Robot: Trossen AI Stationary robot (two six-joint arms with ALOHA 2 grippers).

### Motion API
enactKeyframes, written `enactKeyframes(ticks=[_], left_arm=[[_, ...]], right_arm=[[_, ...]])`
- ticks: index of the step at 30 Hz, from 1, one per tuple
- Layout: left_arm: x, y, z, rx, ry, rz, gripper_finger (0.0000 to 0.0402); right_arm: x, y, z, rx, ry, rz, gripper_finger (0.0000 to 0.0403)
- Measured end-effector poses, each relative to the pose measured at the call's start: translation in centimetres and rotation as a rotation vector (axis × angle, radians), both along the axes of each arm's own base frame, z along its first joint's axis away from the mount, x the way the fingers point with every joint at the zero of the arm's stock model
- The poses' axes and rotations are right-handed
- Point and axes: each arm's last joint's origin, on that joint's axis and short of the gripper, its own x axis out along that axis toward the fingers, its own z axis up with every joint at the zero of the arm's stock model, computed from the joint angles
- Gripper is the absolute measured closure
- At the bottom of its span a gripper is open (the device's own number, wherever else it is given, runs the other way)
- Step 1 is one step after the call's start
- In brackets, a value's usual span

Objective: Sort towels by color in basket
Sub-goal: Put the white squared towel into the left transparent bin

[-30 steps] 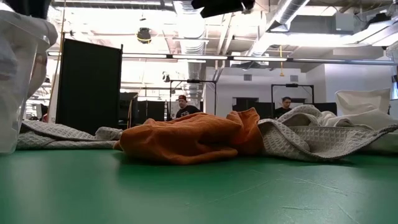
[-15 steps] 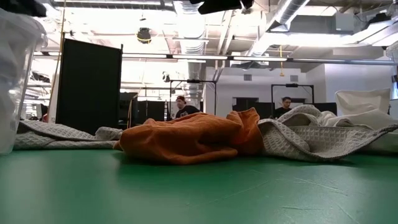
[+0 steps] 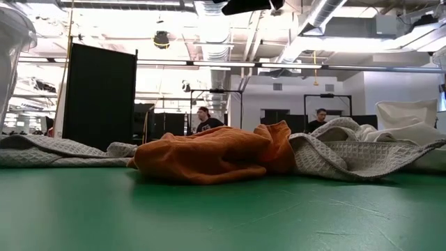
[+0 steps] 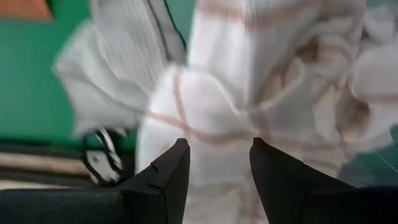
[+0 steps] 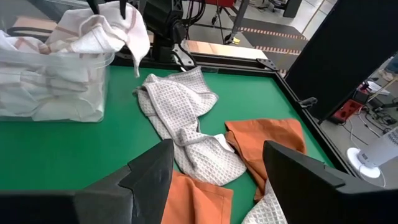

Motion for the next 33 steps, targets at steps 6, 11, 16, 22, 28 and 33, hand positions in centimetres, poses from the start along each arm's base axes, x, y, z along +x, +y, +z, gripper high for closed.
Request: enactKeyframes(ticks=[6, 11, 16, 22, 28, 33], left_arm=[[0.0, -1.0, -0.1, -0.068, -0.033, -0.065, 0.0243], [0.1, -2.3, 0.0, -0.145, -0.085, -0.123, 0.0243], [0.6, -3.1, -1.5, -0.056, -0.069, -0.151, 0.0243], [1.0, -3.8, -6.3, 0.057, 0.081, -0.204, 0.0243], [1.3, -3.9, -9.7, 0.029, 0.068, -0.234, 0.026], [1.4, -4.0, -10.8, -0.013, 0.041, -0.229, 0.0274]], right_arm=[[0.0, 0.0, 0.0, 0.003, -0.001, -0.001, 0.0122], [0.0, 0.0, 0.0, 0.003, -0.001, -0.001, 0.0122], [0.0, 0.0, 0.0, 0.009, -0.003, -0.002, 0.0122], [0.0, 0.0, 0.0, 0.01, -0.003, -0.003, 0.0122], [0.0, 0.0, 0.0, 0.01, -0.003, -0.003, 0.0122], [0.0, 0.0, 0.0, 0.01, -0.003, -0.003, 0.0122]])
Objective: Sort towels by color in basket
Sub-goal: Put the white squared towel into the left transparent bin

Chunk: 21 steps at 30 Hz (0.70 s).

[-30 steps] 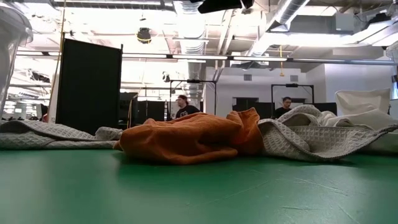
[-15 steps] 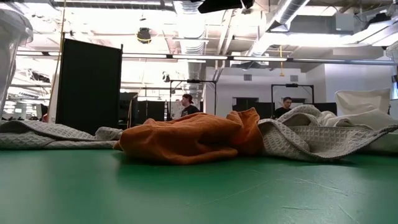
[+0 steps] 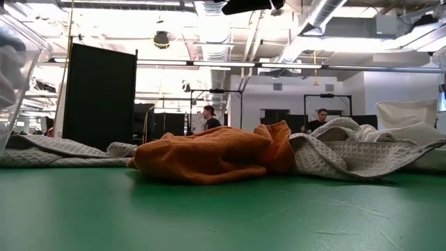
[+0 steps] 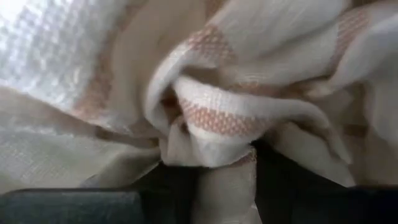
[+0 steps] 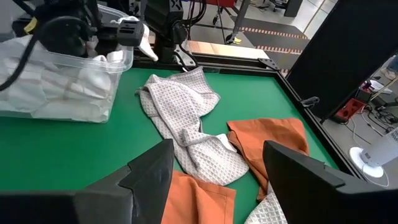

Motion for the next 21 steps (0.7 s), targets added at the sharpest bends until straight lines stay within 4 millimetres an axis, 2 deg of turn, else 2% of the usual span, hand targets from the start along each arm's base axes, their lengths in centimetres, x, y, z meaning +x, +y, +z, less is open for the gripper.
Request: enactKeyframes(ticks=[9, 16, 21], left_arm=[[0.3, -0.3, 0.2, -0.032, -0.023, 0.031, 0.0279], [0.5, -0.6, 3.3, -0.028, 0.003, 0.081, 0.0279], [0.7, -0.7, 4.4, -0.044, -0.007, 0.093, 0.0279]], right_arm=[[0.0, 0.0, 0.0, 0.0, 0.0, 0.0, 0.0122], [0.1, 0.0, 0.2, 0.006, -0.018, 0.0, 0.0122], [0.1, 0.0, 0.1, 0.005, -0.016, 0.0, 0.0122]])
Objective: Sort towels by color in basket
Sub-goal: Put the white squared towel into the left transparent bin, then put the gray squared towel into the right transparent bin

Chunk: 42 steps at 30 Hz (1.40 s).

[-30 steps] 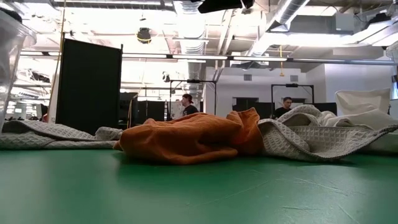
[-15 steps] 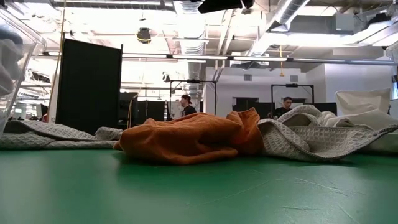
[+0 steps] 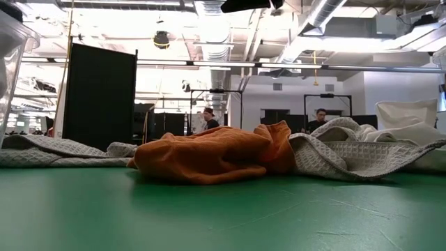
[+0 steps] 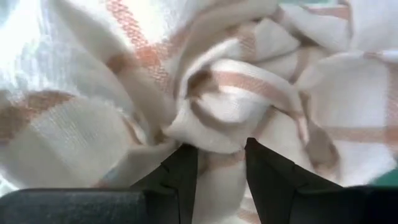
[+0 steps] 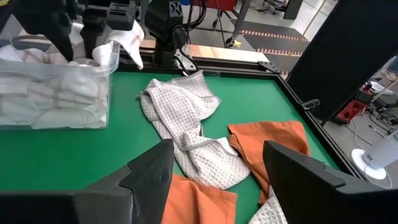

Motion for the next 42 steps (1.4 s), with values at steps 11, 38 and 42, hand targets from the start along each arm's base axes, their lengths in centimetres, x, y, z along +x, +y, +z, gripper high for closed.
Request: enactKeyframes(ticks=[11, 38, 42], left_arm=[[0.6, -1.7, 6.7, -0.213, -0.091, -0.017, 0.0279], [3.2, 12.4, 8.6, 0.133, -0.819, -0.132, 0.0282], [3.8, 14.5, 6.6, 0.187, -0.875, -0.101, 0.0284]], right_arm=[[-0.2, -0.1, -0.3, -0.013, 0.037, 0.0, 0.0122], [-1.9, -13.4, -3.0, 0.231, 0.471, -0.162, 0.0122], [-3.9, -17.3, -4.2, 0.329, 0.623, -0.351, 0.0122]])
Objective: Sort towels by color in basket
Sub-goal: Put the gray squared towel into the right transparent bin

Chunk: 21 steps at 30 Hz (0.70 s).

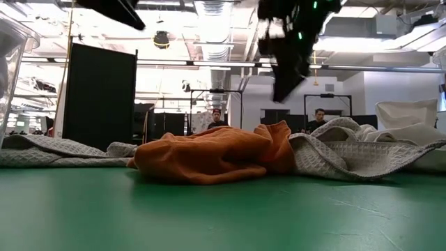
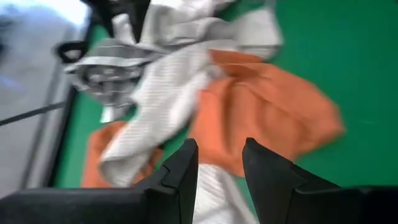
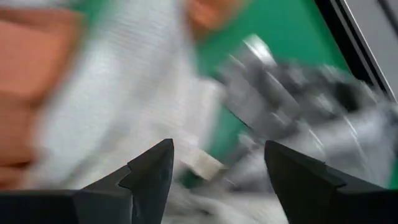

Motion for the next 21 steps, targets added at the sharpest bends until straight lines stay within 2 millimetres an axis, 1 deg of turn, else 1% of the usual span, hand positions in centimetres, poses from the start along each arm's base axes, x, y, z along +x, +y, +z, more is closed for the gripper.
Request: enactKeyframes(ticks=[3, 6, 8, 10, 13, 14, 15, 17, 19, 21], left_arm=[[0.6, 1.2, -0.6, 0.048, -0.075, 0.091, 0.0285], [1.3, 2.0, -0.5, 0.082, -0.17, 0.163, 0.0285], [2.1, 2.5, -0.5, 0.103, -0.251, 0.168, 0.0285], [2.5, 2.8, -0.7, 0.114, -0.302, 0.137, 0.0285], [3.0, 3.1, -1.3, 0.101, -0.358, 0.108, 0.0285], [2.9, 3.2, -1.7, 0.104, -0.343, 0.109, 0.0285], [2.9, 3.2, -2.2, 0.106, -0.32, 0.111, 0.0285], [2.8, 3.4, -2.4, 0.103, -0.315, 0.124, 0.0285], [2.7, 3.4, -2.5, 0.101, -0.305, 0.129, 0.0285], [2.7, 3.4, -2.3, 0.11, -0.32, 0.126, 0.0285]], right_arm=[[-1.4, -2.5, -0.5, 0.026, 0.081, -0.108, 0.0122], [-2.8, -5.4, -0.4, 0.038, 0.102, -0.202, 0.0122], [-3.8, -7.9, -0.5, 0.031, 0.105, -0.246, 0.0122], [-4.5, -10.1, -0.8, 0.025, 0.102, -0.277, 0.0122], [-5.6, -12.8, -1.6, 0.068, 0.088, -0.333, 0.0122], [-6.0, -13.6, -2.1, 0.083, 0.096, -0.355, 0.0122], [-6.2, -14.2, -2.6, 0.094, 0.115, -0.367, 0.0122], [-6.4, -14.7, -2.9, 0.106, 0.157, -0.361, 0.0122], [-6.0, -15.1, -2.4, 0.1, 0.153, -0.353, 0.0122], [-5.1, -15.0, -2.0, 0.105, 0.161, -0.322, 0.0122]])
